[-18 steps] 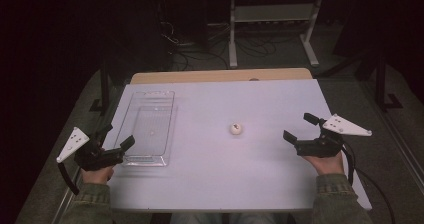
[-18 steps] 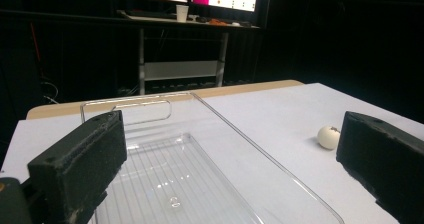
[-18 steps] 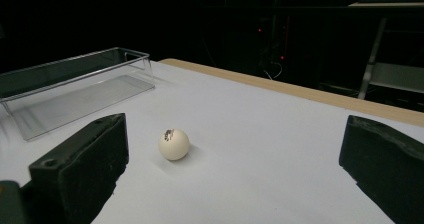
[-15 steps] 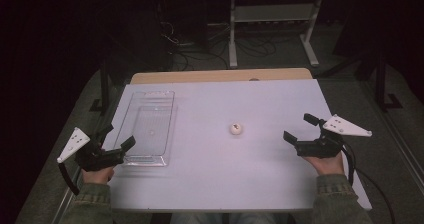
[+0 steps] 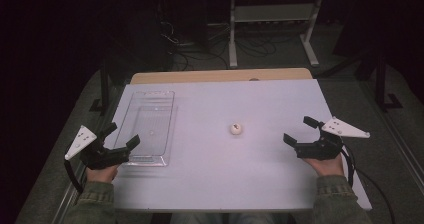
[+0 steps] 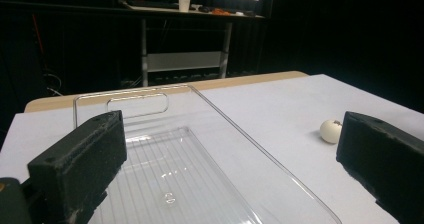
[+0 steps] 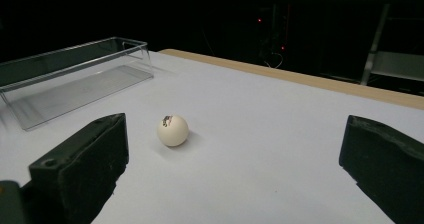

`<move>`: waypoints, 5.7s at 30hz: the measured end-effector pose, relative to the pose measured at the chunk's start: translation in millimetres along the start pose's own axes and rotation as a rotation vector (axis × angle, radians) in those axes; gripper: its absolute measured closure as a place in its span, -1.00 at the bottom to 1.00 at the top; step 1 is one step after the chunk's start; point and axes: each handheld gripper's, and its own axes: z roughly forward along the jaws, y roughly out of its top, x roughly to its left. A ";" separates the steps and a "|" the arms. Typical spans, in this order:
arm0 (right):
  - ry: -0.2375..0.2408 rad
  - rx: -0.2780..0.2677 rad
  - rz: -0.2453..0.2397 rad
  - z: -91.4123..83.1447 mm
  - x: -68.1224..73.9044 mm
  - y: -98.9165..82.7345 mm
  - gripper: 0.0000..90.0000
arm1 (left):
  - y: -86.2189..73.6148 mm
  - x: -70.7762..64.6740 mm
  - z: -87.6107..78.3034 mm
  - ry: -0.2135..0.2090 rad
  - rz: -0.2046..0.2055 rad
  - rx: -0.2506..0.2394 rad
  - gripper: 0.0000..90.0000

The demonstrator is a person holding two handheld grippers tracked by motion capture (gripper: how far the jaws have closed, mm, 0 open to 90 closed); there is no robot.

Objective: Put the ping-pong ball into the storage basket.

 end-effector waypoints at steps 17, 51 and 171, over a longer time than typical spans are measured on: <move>-0.001 0.016 0.000 1.1 0.5 -0.9 -1.00 | 37.1 -8.9 12.1 -0.092 0.092 0.098 -1.00; -0.004 0.003 0.013 -2.9 -0.9 1.0 -1.00 | 89.0 -31.3 66.2 -0.261 0.123 0.214 -1.00; -0.009 0.003 0.013 -6.7 -2.0 0.3 -1.00 | 85.4 -131.2 244.3 -0.497 0.510 0.672 -1.00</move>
